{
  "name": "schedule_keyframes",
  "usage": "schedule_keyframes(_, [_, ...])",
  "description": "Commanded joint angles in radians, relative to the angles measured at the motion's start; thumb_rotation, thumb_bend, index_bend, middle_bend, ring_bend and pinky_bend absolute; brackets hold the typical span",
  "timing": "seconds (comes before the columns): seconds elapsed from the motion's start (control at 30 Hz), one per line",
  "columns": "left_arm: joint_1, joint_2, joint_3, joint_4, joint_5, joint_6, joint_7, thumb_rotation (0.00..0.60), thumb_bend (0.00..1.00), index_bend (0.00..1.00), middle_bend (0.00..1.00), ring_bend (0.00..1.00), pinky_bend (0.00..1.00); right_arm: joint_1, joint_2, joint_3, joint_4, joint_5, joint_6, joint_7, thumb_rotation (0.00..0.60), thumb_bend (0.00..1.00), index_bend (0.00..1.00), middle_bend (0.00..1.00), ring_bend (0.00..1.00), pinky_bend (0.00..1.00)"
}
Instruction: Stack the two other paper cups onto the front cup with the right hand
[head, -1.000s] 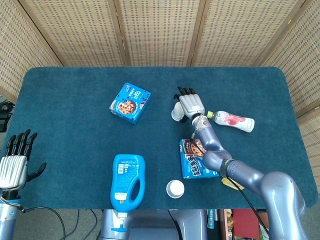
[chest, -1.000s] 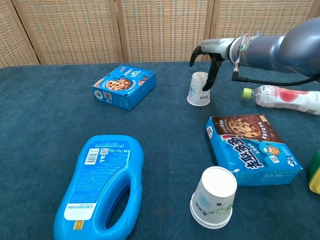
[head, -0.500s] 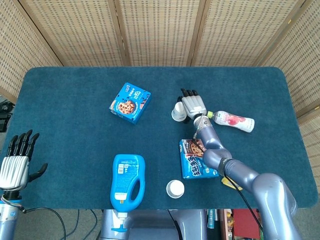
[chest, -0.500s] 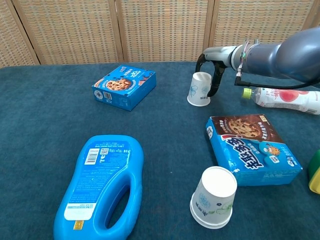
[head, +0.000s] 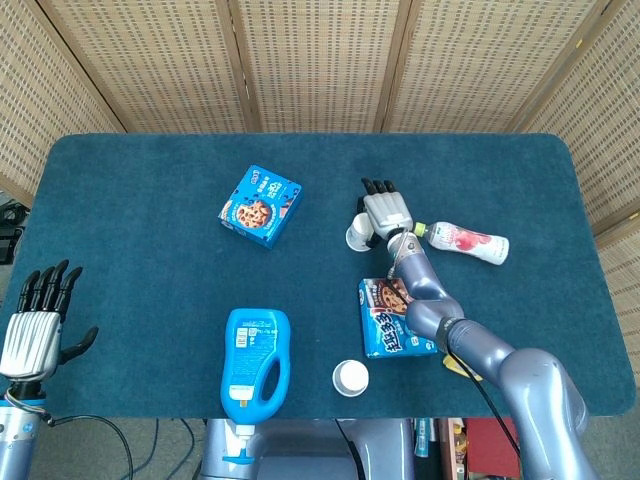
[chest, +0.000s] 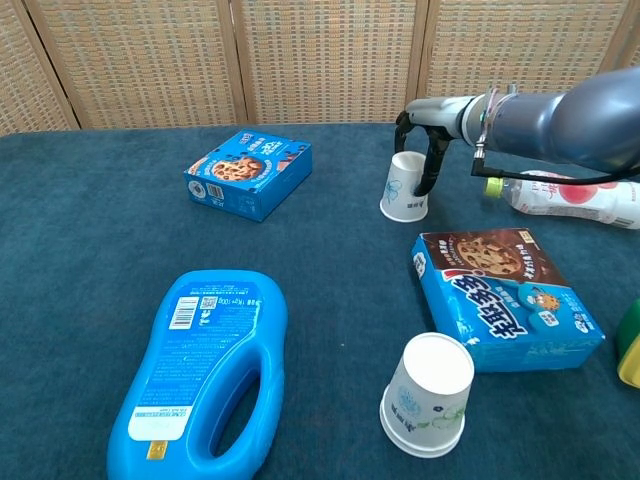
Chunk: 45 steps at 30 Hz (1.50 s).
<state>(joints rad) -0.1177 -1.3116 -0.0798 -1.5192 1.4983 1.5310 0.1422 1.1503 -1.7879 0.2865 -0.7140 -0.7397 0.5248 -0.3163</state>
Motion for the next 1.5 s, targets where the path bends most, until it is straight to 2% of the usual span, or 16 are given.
schedule_keyframes(0.03, [0.000,0.000,0.001,0.000,0.000,-0.001,0.000,0.600,0.27,0.00,0.00,0.00,0.00,-0.003,0.003,-0.001,-0.007,-0.004,0.005,-0.003,0.600,0.13,0.46,0.11,0.00,0.02])
schedule_keyframes(0.33, [0.000,0.003,0.001,-0.003,0.004,0.002,-0.005,0.600,0.27,0.00,0.00,0.00,0.00,-0.019,0.036,-0.003,-0.075,0.002,0.037,-0.030,0.600,0.13,0.48,0.14,0.00,0.02])
schedule_keyframes(0.63, [0.003,0.008,0.008,-0.015,0.018,0.011,-0.004,0.600,0.27,0.00,0.00,0.00,0.00,-0.039,0.138,-0.003,-0.252,0.027,0.118,-0.095,0.600,0.13,0.49,0.14,0.00,0.02])
schedule_keyframes(0.93, [0.006,0.021,0.022,-0.038,0.045,0.021,-0.009,0.600,0.27,0.00,0.00,0.00,0.00,-0.099,0.362,-0.004,-0.672,0.100,0.308,-0.202,0.600,0.13,0.49,0.13,0.00,0.02])
schedule_keyframes(0.97, [0.007,0.023,0.025,-0.042,0.051,0.024,-0.006,0.600,0.27,0.00,0.00,0.00,0.00,-0.128,0.419,-0.010,-0.780,0.084,0.362,-0.211,0.600,0.13,0.49,0.13,0.00,0.02])
schedule_keyframes(1.03, [0.007,0.024,0.026,-0.046,0.054,0.024,-0.005,0.600,0.27,0.00,0.00,0.00,0.00,-0.154,0.474,-0.018,-0.887,0.079,0.409,-0.225,0.600,0.13,0.50,0.13,0.00,0.02])
schedule_keyframes(1.3, [0.007,0.024,0.027,-0.053,0.060,0.027,0.001,0.600,0.27,0.00,0.00,0.00,0.00,-0.239,0.613,-0.043,-1.157,0.019,0.532,-0.221,0.600,0.13,0.50,0.13,0.00,0.02])
schedule_keyframes(1.5, [0.004,0.021,0.028,-0.048,0.051,0.012,-0.005,0.600,0.27,0.00,0.00,0.00,0.00,-0.329,0.702,-0.085,-1.362,-0.092,0.648,-0.216,0.600,0.13,0.51,0.13,0.00,0.02])
